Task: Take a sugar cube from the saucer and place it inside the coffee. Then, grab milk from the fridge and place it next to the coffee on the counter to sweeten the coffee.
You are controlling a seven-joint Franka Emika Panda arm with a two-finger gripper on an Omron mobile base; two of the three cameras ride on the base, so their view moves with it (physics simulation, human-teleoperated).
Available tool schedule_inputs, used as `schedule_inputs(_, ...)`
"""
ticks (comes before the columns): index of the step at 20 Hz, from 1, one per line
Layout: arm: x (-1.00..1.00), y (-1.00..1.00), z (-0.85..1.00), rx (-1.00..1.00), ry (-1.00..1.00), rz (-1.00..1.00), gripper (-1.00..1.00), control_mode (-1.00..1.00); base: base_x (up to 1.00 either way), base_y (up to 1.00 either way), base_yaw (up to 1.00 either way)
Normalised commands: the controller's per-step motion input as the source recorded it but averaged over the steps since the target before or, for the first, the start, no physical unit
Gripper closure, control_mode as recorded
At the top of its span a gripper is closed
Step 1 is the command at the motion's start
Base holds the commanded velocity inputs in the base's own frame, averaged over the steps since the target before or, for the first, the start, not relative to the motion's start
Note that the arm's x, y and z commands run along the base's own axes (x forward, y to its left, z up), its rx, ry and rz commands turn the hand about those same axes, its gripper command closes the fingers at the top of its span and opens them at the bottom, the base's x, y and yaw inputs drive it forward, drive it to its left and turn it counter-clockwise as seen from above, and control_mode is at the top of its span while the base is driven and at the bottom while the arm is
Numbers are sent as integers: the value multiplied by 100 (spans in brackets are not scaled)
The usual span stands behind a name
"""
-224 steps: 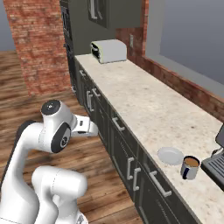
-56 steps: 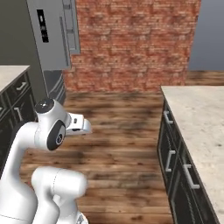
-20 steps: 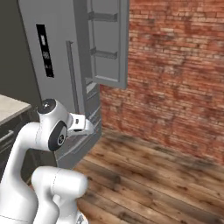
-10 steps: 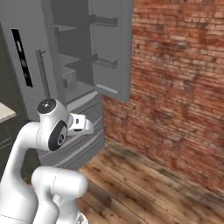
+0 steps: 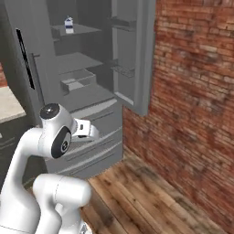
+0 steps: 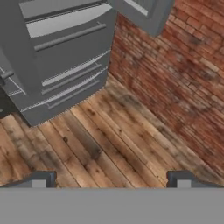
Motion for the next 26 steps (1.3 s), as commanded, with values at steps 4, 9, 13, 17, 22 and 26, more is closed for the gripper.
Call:
schedule_inputs(4,0,0,0,0,0,0,-100,100,44,-87,48)
schedule_inputs(9,0,0,0,0,0,0,-100,100,35,-84,47)
schedule_inputs(13,0,0,0,0,0,0,-100,100,37,-60,48)
schedule_inputs(17,0,0,0,0,0,0,-100,100,36,-58,48)
schedule_inputs(22,0,0,0,0,0,0,-100,100,34,-62,47)
schedule_inputs(26,0,0,0,0,0,0,-100,100,52,-38,36)
